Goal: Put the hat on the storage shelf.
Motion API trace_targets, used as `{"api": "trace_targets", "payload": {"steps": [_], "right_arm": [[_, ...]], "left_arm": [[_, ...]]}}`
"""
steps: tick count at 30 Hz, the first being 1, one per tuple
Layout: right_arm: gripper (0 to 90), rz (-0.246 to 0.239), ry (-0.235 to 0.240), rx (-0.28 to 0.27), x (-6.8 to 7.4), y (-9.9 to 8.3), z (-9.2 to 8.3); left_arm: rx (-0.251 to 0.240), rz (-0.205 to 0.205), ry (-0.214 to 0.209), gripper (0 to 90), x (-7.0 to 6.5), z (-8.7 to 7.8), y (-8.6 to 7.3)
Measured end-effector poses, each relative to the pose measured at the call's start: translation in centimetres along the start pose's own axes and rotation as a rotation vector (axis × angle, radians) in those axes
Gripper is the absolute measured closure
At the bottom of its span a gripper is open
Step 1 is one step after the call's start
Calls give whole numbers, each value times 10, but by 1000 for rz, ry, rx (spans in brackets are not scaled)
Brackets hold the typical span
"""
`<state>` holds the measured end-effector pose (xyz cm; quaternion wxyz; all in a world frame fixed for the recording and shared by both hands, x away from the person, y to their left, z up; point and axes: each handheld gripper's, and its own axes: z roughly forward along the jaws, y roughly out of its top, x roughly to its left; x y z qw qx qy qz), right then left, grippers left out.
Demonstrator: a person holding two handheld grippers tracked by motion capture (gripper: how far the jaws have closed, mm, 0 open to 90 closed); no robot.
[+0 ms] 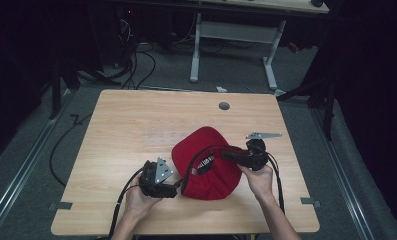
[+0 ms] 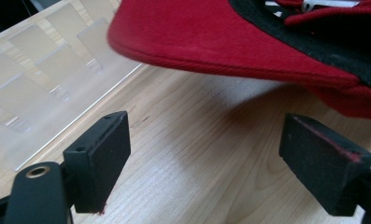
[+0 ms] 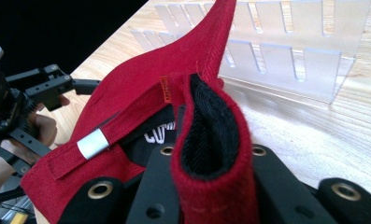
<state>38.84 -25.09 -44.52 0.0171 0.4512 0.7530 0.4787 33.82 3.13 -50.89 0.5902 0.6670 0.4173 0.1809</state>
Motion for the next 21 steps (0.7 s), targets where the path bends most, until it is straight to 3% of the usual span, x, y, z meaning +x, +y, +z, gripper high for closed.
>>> {"api": "trace_targets", "payload": {"steps": [10,21], "right_arm": [[841,-6,-33,52,3,1,10],[841,-7,-49,108,4,0,15]], "left_arm": [[-32,22,8,154,-3,-2,3],[-27,94,-1,168,-9,-1,0]]}}
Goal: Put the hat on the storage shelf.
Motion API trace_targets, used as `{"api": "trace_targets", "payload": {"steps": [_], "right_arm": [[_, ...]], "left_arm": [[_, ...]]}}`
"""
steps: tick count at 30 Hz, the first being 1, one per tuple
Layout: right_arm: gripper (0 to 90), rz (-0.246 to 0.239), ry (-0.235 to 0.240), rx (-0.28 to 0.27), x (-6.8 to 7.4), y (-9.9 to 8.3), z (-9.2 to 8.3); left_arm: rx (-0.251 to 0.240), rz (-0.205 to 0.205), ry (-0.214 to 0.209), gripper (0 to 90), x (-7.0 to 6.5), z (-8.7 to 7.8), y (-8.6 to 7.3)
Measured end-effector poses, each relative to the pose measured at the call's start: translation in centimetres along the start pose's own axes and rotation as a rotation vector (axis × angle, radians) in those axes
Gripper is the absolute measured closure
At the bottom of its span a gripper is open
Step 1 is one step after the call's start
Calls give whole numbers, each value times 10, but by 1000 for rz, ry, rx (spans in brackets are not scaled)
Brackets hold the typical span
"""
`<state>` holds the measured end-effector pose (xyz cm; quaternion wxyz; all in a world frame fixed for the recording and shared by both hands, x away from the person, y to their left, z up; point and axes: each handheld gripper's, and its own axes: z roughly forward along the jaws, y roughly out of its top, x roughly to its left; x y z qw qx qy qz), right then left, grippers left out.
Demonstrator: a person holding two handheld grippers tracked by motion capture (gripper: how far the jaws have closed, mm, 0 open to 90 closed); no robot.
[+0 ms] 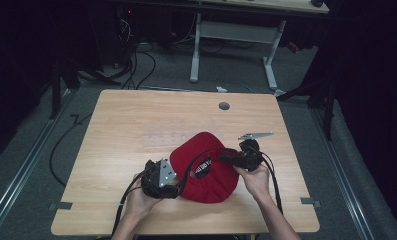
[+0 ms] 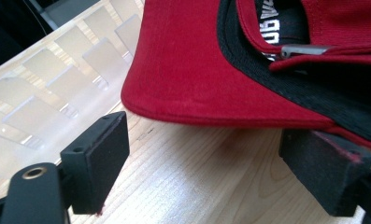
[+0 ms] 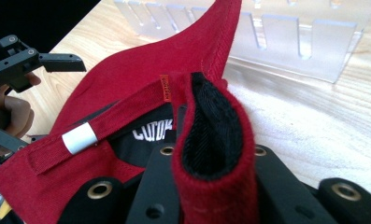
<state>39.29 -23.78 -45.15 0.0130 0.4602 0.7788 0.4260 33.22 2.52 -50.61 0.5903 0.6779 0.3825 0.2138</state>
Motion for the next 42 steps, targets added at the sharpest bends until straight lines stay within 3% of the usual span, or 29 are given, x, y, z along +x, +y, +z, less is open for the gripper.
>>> {"api": "trace_targets", "payload": {"steps": [10,16,32,34,36,38,42], "right_arm": [[838,-2,9,25,3,0,2],[837,10,30,23,4,0,1],[836,29,60,33,3,1,1],[836,30,61,39,3,1,2],[836,34,115,48,4,1,6],[836,22,116,52,8,1,9],[835,11,106,56,11,1,12]], "left_arm": [[7,38,2,221,-2,1,0],[3,30,-2,300,-1,0,0],[-1,72,-12,318,-5,0,-2],[6,82,-37,313,-7,-2,-2],[-6,69,-74,324,-13,-3,-1],[-6,92,-68,343,-17,-1,-2],[-4,72,-58,417,-12,-2,0]]}}
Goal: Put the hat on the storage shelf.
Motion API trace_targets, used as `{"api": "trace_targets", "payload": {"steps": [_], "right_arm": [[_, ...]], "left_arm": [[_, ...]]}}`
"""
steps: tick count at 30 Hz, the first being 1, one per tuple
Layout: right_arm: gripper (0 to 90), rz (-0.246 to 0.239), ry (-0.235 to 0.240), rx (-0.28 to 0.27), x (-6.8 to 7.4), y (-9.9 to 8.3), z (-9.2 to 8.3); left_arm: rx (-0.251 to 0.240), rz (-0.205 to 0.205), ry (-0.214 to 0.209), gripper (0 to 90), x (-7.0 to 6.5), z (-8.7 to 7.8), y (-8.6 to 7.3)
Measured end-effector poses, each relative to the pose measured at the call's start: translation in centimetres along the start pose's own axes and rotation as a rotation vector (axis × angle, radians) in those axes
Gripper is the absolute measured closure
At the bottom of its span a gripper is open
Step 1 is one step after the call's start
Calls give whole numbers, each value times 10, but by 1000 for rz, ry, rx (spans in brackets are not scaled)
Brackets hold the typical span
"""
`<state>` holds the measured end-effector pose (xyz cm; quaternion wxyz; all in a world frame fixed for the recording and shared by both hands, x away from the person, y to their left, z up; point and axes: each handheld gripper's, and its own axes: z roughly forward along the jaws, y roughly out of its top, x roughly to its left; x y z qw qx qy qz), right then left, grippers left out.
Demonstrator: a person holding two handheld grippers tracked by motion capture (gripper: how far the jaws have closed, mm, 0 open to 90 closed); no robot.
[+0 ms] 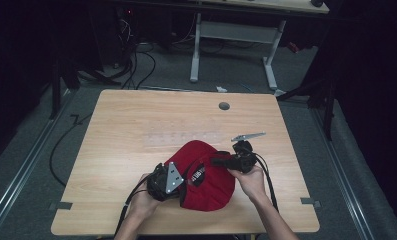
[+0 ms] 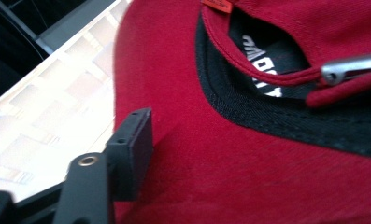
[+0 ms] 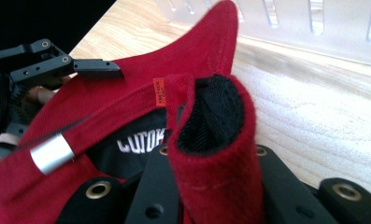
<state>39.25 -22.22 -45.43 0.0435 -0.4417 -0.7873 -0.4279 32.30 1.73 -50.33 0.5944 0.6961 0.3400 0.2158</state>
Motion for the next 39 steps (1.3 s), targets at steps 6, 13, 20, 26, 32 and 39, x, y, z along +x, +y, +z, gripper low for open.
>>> {"api": "trace_targets", "payload": {"steps": [6,13,20,26,32,39], "right_arm": [[817,-28,-2,1,3,-2,1],[765,-46,14,-16,4,-1,-3],[676,-38,7,-52,1,0,-6],[568,-4,-23,-141,-8,1,-18],[485,4,-59,-202,-12,1,-30],[439,10,-67,-328,-11,0,-46]], "left_arm": [[14,-72,-45,528,6,-6,5],[37,-140,-113,677,6,-14,14],[57,-83,-143,785,-2,-21,21],[79,-43,-129,840,-2,-26,21],[76,-56,-132,846,2,-33,26],[78,-71,-99,849,10,-39,27]]}}
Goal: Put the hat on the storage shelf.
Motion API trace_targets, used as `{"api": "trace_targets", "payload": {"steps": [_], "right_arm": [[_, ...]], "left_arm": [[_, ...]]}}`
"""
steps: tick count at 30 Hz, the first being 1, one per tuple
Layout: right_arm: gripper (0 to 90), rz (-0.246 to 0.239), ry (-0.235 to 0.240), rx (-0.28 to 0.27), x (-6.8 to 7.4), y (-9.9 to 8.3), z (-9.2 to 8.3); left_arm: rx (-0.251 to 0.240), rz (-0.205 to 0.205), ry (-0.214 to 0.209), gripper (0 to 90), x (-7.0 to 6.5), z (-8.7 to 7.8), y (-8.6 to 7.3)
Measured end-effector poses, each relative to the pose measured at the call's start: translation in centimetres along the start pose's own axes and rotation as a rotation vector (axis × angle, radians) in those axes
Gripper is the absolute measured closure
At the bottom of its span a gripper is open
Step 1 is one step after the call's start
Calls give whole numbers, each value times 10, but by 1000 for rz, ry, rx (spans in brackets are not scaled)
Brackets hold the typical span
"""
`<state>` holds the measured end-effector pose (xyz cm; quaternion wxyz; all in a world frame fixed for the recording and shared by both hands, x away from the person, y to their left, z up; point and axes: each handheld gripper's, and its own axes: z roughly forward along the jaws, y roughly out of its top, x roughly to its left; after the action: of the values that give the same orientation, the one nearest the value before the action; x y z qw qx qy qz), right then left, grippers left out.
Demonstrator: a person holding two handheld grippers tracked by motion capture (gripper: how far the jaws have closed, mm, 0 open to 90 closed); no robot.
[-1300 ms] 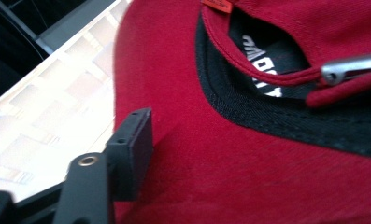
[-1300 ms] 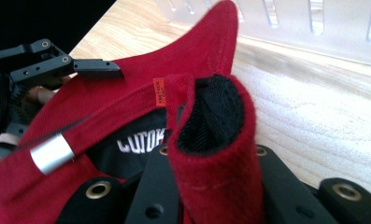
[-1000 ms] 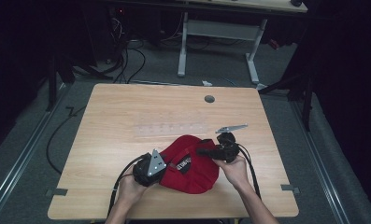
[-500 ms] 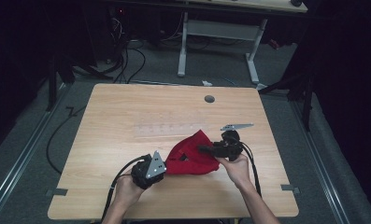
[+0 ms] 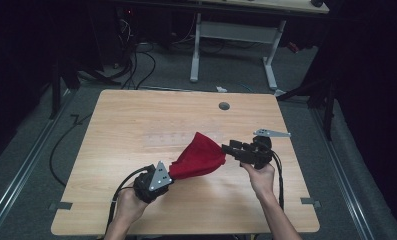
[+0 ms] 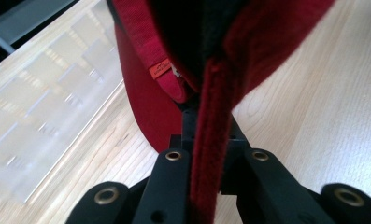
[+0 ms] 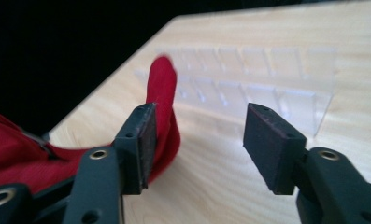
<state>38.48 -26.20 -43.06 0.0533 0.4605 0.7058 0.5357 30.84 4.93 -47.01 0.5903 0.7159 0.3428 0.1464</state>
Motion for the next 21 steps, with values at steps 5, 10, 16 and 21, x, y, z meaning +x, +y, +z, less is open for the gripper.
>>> {"api": "trace_targets", "payload": {"steps": [5,10,16,21], "right_arm": [[439,-15,-50,2,-6,-2,-7],[441,-10,-82,31,-17,-17,-5],[440,-14,-117,61,-26,-34,1],[438,-21,-158,98,-32,-48,8]], "left_arm": [[-49,-56,29,848,11,-9,6],[-66,-91,44,848,19,-13,11],[-89,-122,55,848,26,-16,14],[-105,-149,65,847,31,-17,17]]}}
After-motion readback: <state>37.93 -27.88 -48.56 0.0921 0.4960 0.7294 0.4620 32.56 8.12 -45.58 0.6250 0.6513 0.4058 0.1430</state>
